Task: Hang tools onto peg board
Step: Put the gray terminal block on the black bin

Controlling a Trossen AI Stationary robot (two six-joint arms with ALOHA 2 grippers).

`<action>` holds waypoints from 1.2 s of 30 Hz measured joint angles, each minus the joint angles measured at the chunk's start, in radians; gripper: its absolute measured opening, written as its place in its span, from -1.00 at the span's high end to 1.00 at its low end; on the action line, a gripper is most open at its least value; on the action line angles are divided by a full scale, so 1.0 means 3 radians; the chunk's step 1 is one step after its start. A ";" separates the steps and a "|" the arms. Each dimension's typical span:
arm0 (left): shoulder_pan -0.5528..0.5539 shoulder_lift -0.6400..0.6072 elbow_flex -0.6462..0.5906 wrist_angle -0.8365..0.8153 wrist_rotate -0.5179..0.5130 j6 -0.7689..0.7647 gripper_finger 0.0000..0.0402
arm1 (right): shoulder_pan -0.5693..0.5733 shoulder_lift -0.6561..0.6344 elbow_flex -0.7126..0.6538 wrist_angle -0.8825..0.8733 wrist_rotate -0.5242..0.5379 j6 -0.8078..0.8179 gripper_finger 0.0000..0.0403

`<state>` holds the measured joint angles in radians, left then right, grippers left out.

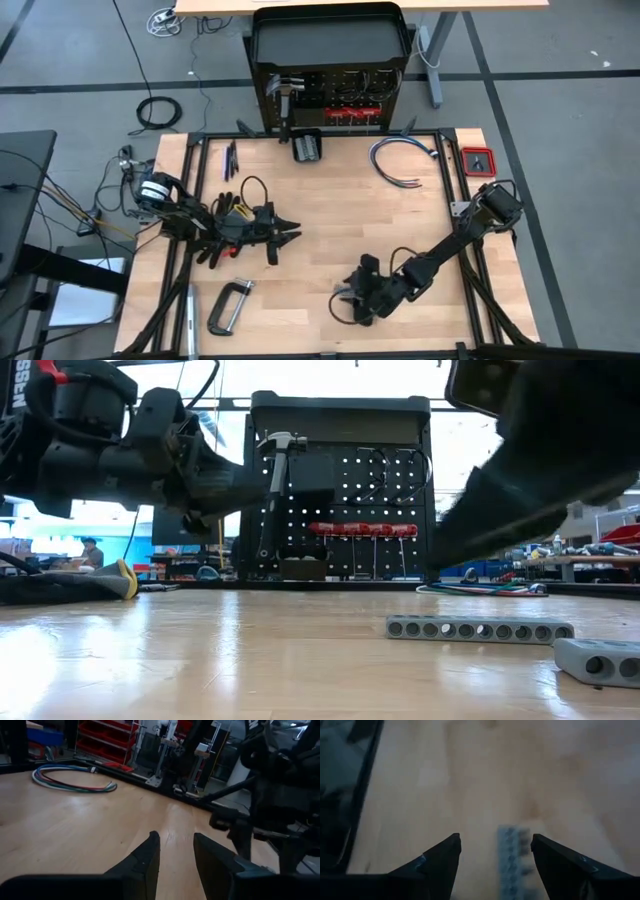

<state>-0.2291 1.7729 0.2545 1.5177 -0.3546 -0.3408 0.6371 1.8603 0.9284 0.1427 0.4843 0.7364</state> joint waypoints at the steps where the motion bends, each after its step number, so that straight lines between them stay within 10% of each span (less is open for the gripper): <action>1: 0.0000 0.0000 0.0012 -0.0003 -0.0001 -0.0003 0.38 | 0.0010 0.0000 -0.0011 0.0012 -0.0114 -0.0066 -0.27; 10: 0.0000 0.0000 0.0059 0.0013 -0.0210 -0.0023 0.38 | -0.0017 0.0005 -0.0105 -0.0041 0.0124 -0.0795 -0.26; 20: -0.0037 0.0000 0.0061 -0.0539 -0.0224 -0.0471 0.38 | 0.0069 0.0010 -0.0722 0.1253 0.0533 -0.0843 -0.25; 36: -0.0503 0.0004 0.0332 -0.0854 -0.0788 -0.0712 0.38 | 0.0135 0.1018 -0.0613 0.2124 0.0964 -0.0720 -0.19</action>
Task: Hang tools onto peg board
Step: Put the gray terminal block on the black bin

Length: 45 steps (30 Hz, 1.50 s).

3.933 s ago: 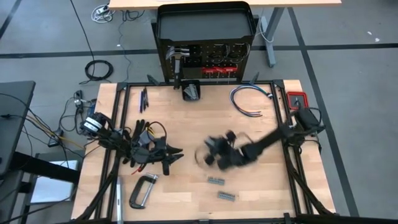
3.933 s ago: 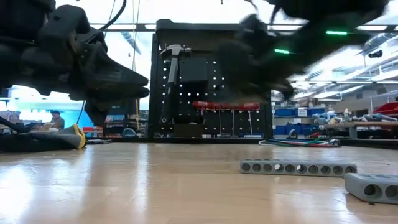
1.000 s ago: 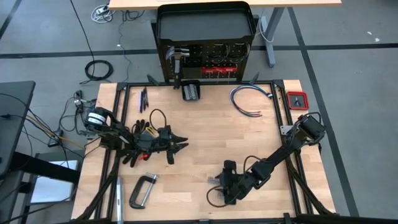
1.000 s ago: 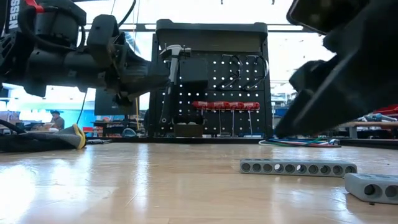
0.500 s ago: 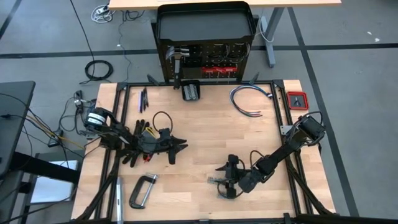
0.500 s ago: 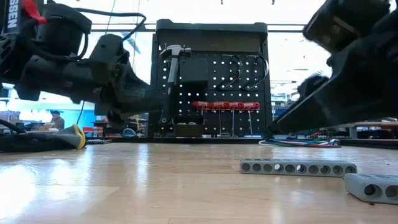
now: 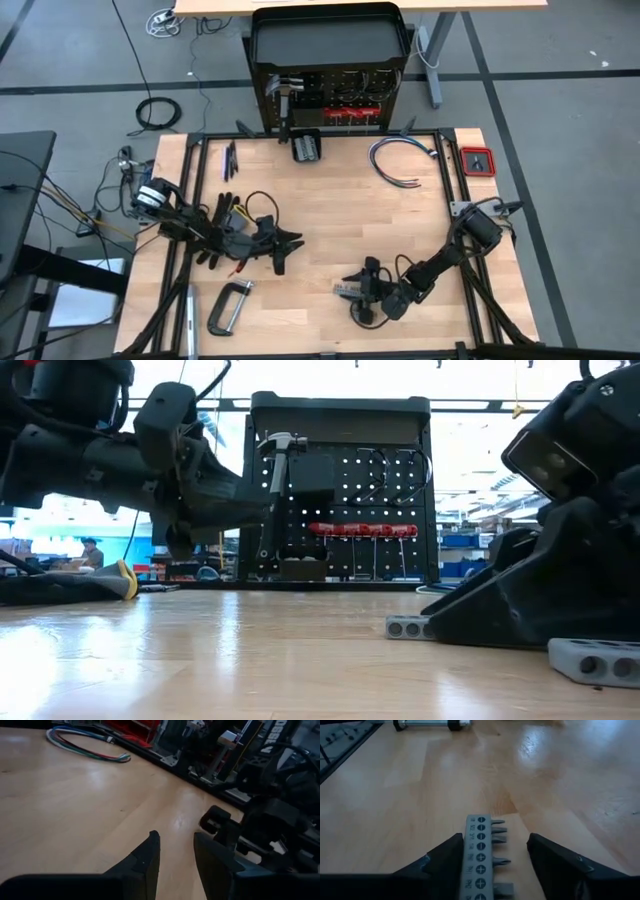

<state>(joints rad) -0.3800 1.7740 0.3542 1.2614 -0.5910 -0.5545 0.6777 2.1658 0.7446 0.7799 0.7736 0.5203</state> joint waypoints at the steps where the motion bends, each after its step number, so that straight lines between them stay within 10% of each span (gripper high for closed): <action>1: -0.0001 -0.0001 0.0031 -0.0046 0.0003 -0.0001 0.38 | -0.0003 0.0013 -0.0002 0.0029 -0.0002 -0.0005 -0.16; 17: 0.0116 -0.1516 -0.0438 0.0094 0.0114 0.0658 0.38 | -0.0287 -0.0232 -0.0028 -0.0009 -0.0405 -0.0393 0.37; 25: 0.0141 -0.2026 -0.0462 0.0182 0.0059 0.1316 0.38 | -0.1161 -0.0781 0.0278 -0.0407 -0.0300 -0.0877 0.38; 36: 0.0652 -0.2077 -0.0462 0.0133 0.0013 0.1450 0.38 | -0.2459 -0.0585 0.1677 -0.1933 -0.0274 -0.0663 0.40; 45: 0.0989 -0.2079 -0.0462 -0.0038 0.0099 0.1646 0.38 | -0.3266 -0.0365 0.2271 -0.1958 -0.0660 -0.0156 0.35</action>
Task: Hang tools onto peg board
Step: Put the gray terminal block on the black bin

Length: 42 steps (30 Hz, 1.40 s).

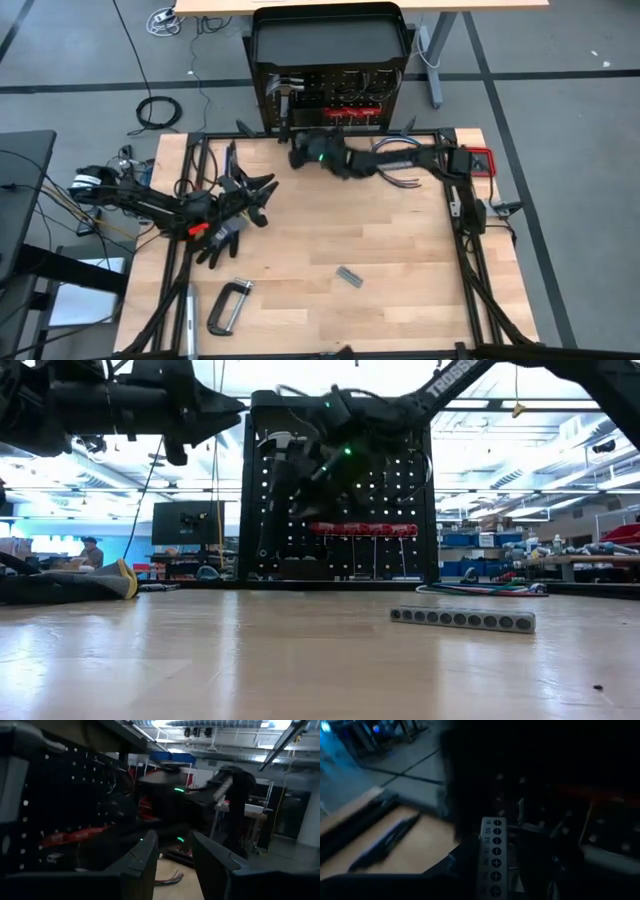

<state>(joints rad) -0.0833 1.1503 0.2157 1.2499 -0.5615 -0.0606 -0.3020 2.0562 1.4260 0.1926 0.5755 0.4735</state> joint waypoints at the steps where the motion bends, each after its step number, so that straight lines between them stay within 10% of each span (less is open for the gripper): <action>1: 0.0025 0.0000 0.0002 0.0000 0.0046 0.0023 0.38 | -0.0076 0.0021 0.0032 -0.0001 -0.0109 0.0063 0.33; 10: 0.0279 0.0001 0.0004 0.0024 0.0359 0.0197 0.38 | -0.0307 0.0065 0.0042 -0.0145 -0.0428 0.0391 -0.02; 17: 0.0444 -0.0001 0.0022 0.0033 0.0557 0.0243 0.38 | -0.0193 -0.0142 0.0046 -0.0501 -0.0728 -0.0480 -0.18; 25: 0.0545 -0.0001 0.0022 -0.0074 0.0582 0.0289 0.38 | -0.0052 -0.0209 0.0011 -0.1483 -0.1818 -0.1783 -0.08; 42: 0.0631 0.0000 0.0022 -0.0377 0.0564 0.0252 0.38 | -0.0469 -0.0208 -0.0189 -0.1185 -0.2273 -0.2552 0.43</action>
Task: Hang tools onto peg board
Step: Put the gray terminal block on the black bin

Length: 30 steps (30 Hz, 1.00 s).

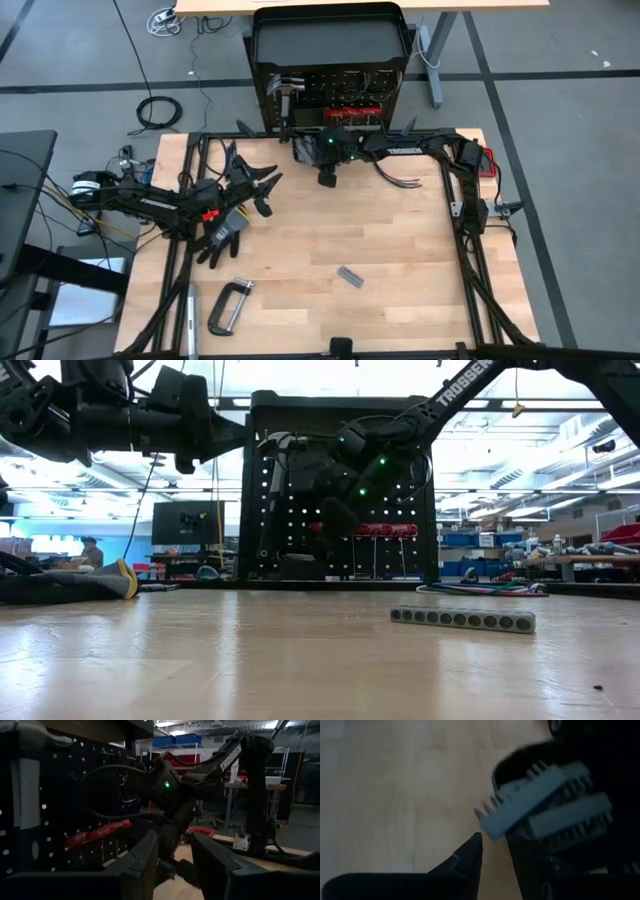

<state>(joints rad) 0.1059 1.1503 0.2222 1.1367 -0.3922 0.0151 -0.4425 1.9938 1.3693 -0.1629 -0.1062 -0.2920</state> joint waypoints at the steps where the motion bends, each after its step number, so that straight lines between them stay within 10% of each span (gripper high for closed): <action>1: 0.0000 0.0000 0.0000 -0.0023 -0.0003 -0.0001 0.38 | -0.0008 0.0000 0.0000 -0.0053 -0.0009 0.0003 0.46; 8: 0.0000 0.0003 0.0000 -0.0094 -0.0042 -0.0002 0.38 | 0.0059 0.0027 -0.0001 -0.0597 -0.0341 -0.0156 0.68; 13: 0.0003 0.0003 0.0008 -0.0035 -0.0149 0.0015 0.38 | 0.0073 0.0310 0.0056 0.0102 -0.0109 -0.0187 0.95; 30: 0.0000 0.0004 0.0008 -0.0057 -0.0148 0.0022 0.38 | 0.0081 0.0280 0.0403 -0.0321 0.0209 -0.0016 0.93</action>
<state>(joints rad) 0.1059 1.1515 0.2245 1.1197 -0.4366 0.0216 -0.4183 2.0777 1.4902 -0.2593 -0.0434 -0.2968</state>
